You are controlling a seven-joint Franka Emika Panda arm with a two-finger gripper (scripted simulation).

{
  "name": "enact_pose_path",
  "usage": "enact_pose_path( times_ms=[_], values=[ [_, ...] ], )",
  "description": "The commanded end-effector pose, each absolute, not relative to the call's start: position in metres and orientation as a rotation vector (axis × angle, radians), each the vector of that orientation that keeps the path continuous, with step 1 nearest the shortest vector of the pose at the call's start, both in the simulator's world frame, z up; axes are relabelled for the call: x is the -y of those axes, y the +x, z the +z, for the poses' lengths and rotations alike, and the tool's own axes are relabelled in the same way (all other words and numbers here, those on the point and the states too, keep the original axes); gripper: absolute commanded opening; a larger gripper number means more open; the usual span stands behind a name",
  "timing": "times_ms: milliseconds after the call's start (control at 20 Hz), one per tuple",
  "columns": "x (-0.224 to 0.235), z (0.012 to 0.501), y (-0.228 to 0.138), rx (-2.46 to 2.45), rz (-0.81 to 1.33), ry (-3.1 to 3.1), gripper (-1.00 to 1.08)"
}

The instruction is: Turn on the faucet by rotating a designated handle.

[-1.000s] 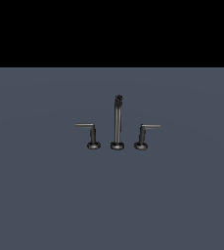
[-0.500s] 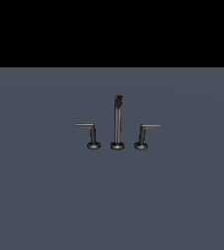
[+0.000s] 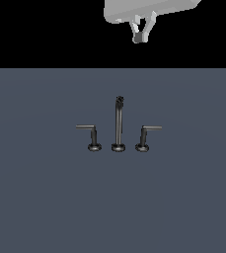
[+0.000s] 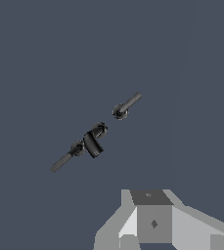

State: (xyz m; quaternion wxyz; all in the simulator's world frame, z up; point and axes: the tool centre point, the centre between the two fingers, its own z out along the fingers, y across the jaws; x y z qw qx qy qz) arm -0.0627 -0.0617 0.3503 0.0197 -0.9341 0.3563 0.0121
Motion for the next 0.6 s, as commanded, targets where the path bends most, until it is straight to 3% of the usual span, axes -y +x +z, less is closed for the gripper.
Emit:
enact_pose_path(
  times_ms=[0, 550],
  values=[
    [0.069, 0.331, -0.047, -1.219, 0.037, -2.852, -1.0],
    [0.104, 0.234, 0.007, -1.691, 0.03, -2.613, -1.0]
  ],
)
